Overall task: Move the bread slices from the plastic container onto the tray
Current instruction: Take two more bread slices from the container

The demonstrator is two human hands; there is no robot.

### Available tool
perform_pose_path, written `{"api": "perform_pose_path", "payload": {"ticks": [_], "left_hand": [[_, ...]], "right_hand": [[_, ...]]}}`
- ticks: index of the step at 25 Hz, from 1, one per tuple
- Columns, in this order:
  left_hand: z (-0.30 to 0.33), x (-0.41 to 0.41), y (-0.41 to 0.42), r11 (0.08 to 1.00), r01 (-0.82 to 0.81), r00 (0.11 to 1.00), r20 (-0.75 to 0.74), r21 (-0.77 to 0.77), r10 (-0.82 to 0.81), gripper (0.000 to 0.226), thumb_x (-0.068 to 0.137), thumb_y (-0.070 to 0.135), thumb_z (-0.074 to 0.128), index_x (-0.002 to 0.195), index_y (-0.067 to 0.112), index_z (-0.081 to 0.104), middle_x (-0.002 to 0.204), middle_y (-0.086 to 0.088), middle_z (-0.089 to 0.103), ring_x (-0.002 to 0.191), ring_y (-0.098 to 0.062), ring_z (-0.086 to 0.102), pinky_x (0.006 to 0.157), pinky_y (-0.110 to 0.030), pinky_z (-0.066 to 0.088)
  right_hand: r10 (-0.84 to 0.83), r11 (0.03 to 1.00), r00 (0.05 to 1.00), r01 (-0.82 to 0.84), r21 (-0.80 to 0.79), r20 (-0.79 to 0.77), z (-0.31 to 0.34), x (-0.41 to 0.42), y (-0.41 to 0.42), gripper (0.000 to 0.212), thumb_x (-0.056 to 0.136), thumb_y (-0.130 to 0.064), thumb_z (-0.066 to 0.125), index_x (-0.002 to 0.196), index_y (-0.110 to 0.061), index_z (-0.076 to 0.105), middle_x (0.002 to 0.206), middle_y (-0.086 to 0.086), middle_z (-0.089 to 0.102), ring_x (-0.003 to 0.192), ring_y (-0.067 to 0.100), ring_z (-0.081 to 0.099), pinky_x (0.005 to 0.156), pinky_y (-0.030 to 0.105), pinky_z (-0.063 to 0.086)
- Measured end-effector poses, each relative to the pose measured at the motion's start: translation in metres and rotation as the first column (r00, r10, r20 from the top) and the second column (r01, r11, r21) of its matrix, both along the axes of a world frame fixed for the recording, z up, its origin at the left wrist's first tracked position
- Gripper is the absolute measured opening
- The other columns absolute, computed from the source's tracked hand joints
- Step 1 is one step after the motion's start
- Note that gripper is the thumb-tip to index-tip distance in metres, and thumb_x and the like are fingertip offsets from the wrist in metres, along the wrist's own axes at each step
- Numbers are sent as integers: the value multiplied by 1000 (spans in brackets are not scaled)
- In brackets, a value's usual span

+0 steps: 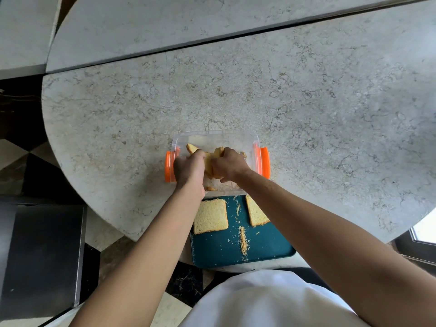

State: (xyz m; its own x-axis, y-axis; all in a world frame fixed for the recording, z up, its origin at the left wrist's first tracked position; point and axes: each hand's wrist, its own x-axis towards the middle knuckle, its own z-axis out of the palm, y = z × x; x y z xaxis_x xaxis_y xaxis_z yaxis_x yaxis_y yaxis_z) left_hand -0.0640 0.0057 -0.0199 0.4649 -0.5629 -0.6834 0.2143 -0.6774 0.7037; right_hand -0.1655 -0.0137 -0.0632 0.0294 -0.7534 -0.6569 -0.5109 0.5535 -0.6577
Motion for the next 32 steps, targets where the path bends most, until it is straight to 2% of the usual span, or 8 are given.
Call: {"api": "perform_pose_path", "payload": {"ticks": [3,6,9,12,14,22,27,32], "left_hand": [[-6,-1,-4,972,233,924,312,2,-222,41,78,23,71,109,14,47,96,-6,62,76,-17,59,56,-27,42],[-15,1,-6,875,465,699,551,133,-456,48,80,24,72,115,11,41,91,-3,58,72,-20,57,49,-26,36],[-19,3,-10,859,464,650,575,217,-496,45,83,25,70,118,7,49,91,-2,56,77,-22,55,57,-29,39],[-19,4,-8,829,516,615,580,216,-534,9,83,21,65,84,12,64,78,-1,66,72,-23,61,50,-27,34],[-14,6,-3,836,524,629,588,163,-509,9,80,19,64,71,18,61,70,2,65,66,-19,60,48,-26,33],[27,38,30,850,500,791,489,-169,-368,21,72,11,66,83,29,64,81,10,74,76,-12,70,65,-29,54],[59,61,72,858,359,932,195,-368,-306,28,80,-2,71,101,16,69,92,3,78,89,-13,74,74,-30,58],[50,78,123,892,284,926,-141,-352,-350,25,86,-7,63,107,6,68,100,-10,77,96,-24,73,72,-35,60]], "right_hand": [[-17,1000,1000,17,-15,-4,-2,-2,1,44,89,-39,57,116,-3,59,103,14,69,81,29,72,68,44,65],[82,993,988,-92,-74,-129,-5,-5,2,38,87,-36,60,103,-2,65,96,16,73,83,30,72,69,37,60],[140,979,968,-166,-116,-209,-4,-7,6,27,87,-32,62,99,-7,63,96,13,71,83,28,65,64,30,43],[143,967,962,-186,-176,-231,2,-9,10,27,90,-31,60,102,-8,63,97,12,70,85,29,64,65,31,43],[119,957,965,-175,-231,-235,8,-12,14,24,89,-30,61,99,-9,62,96,12,70,85,30,64,66,35,46],[-37,903,999,43,-427,23,53,-39,54,14,87,-22,66,86,-12,57,73,-4,59,71,18,57,58,31,43],[-239,901,908,340,-270,345,78,-70,100,20,90,-21,68,107,-11,70,100,11,75,93,29,72,75,39,58],[-201,925,881,315,-212,428,73,-93,159,19,92,-20,68,110,-15,71,103,9,77,95,23,73,80,37,59]]}}
